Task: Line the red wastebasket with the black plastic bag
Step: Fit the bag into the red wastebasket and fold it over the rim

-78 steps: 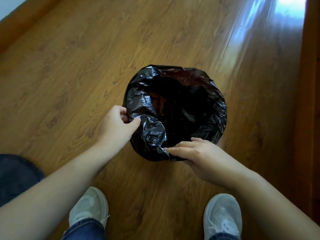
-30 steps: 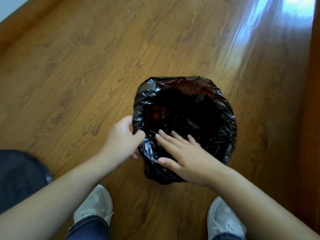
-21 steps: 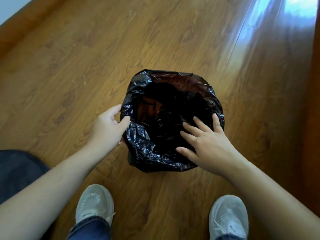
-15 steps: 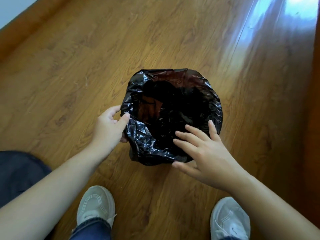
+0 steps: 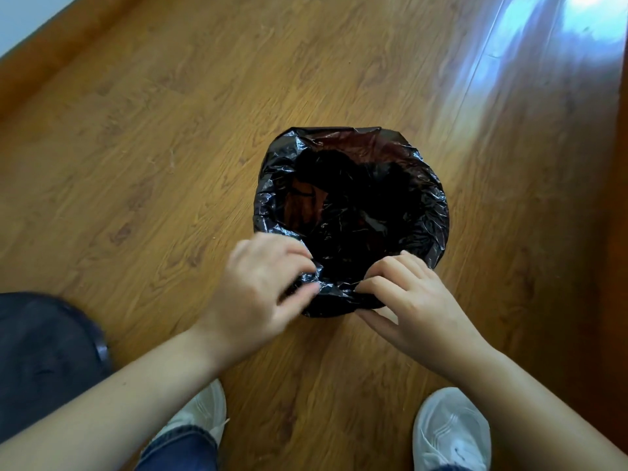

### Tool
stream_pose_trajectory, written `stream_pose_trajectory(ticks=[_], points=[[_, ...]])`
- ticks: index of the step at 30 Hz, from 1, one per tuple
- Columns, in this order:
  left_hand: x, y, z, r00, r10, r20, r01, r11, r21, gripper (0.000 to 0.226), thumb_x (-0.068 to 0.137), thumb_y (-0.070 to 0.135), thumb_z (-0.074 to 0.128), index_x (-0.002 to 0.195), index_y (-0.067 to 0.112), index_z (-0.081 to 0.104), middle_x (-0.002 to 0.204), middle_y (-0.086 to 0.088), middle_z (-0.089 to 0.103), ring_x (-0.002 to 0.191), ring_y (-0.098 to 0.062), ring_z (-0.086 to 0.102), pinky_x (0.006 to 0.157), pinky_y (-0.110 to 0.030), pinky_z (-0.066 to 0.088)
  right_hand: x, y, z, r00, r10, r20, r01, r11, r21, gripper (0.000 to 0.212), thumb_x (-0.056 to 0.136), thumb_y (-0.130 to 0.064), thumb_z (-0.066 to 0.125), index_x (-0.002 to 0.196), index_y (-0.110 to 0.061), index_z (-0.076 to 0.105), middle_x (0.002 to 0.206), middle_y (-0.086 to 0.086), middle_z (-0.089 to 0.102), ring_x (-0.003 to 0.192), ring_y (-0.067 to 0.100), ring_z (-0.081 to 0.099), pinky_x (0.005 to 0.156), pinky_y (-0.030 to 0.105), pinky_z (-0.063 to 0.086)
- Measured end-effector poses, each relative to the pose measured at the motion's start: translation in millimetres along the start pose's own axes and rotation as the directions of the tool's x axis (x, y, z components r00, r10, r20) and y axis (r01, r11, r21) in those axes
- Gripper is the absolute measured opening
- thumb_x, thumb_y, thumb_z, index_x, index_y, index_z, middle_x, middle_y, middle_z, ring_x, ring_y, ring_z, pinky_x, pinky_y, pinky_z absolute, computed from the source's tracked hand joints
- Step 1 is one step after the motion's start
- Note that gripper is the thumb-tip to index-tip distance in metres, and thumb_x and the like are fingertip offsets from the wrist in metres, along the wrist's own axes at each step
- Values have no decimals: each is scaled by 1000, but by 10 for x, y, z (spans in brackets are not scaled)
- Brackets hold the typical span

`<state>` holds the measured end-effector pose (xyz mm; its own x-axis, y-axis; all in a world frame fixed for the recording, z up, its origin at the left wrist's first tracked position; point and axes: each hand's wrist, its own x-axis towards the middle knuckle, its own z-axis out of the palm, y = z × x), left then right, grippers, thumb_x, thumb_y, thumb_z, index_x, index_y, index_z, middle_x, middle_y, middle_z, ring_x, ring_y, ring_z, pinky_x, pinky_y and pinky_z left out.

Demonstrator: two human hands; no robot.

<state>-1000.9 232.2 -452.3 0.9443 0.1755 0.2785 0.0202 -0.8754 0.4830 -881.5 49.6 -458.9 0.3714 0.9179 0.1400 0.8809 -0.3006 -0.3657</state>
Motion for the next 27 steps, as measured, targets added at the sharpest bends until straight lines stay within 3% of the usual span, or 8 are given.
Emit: stream_pose_trajectory(ticks=[2, 4, 6, 9, 16, 20, 24, 27], points=[[3, 87, 103, 981, 72, 182, -82, 996, 44, 31, 77, 36, 60, 92, 10, 67, 95, -4, 66, 95, -20, 56, 83, -36, 37, 3, -32, 28, 1000, 9, -5, -9, 999, 32, 13, 74, -13, 73, 82, -5, 66, 79, 10, 62, 71, 27, 58, 67, 38, 50], [8, 131, 209, 961, 102, 258, -129, 988, 88, 26, 75, 28, 67, 92, 8, 67, 89, -7, 66, 87, -26, 61, 78, -38, 38, 0, -66, 59, 1000, 22, -6, -22, 999, 46, 13, 74, -11, 72, 83, -5, 66, 77, 10, 61, 68, 28, 57, 62, 36, 48], [26, 112, 240, 962, 115, 249, -145, 984, 105, 12, 77, 12, 63, 87, 7, 67, 82, -7, 65, 78, -28, 61, 71, -38, 38, -11, -73, 69, 1000, 17, -13, -17, 999, 43, 13, 74, -11, 72, 85, -6, 66, 77, 9, 61, 68, 27, 57, 61, 36, 48], [47, 24, 206, 976, 106, 189, -127, 987, 102, 19, 77, 4, 49, 82, 6, 67, 79, -7, 64, 76, -28, 59, 72, -36, 36, -19, -23, 31, 999, 19, -41, -17, 999, 28, 16, 73, -11, 73, 87, -6, 67, 79, 9, 62, 71, 26, 58, 63, 36, 49], [-17, -222, 104, 990, 36, 135, -59, 984, 170, 18, 66, -8, 59, 77, 4, 67, 78, -10, 65, 83, -30, 58, 87, -41, 38, -28, 112, -47, 996, 27, -87, -34, 996, -82, 19, 66, -6, 79, 82, -4, 69, 77, 11, 64, 76, 31, 62, 73, 42, 51], [-19, -321, 20, 984, -71, 160, 32, 971, 237, 20, 63, -5, 66, 81, 3, 67, 83, -13, 64, 95, -37, 60, 96, -61, 31, -8, 149, -35, 990, 26, -136, -43, 991, -124, 13, 69, -8, 74, 81, -5, 69, 77, 11, 64, 76, 30, 62, 79, 43, 48], [-42, -224, 8, 975, -68, 210, 21, 975, 220, 43, 57, 10, 81, 97, 3, 66, 99, -15, 64, 115, -39, 51, 101, -59, 20, -2, 98, 33, 991, 46, -123, -60, 992, -113, 19, 64, -8, 80, 80, -6, 69, 77, 9, 64, 76, 29, 62, 86, 47, 46], [-31, -70, 67, 970, 58, 237, -96, 984, 152, 44, 63, 26, 77, 100, 5, 65, 100, -13, 64, 109, -32, 55, 102, -53, 31, 8, -14, 115, 991, 53, -125, -61, 997, -57, 12, 70, -14, 73, 78, -7, 67, 76, 8, 63, 73, 28, 60, 76, 43, 50]])
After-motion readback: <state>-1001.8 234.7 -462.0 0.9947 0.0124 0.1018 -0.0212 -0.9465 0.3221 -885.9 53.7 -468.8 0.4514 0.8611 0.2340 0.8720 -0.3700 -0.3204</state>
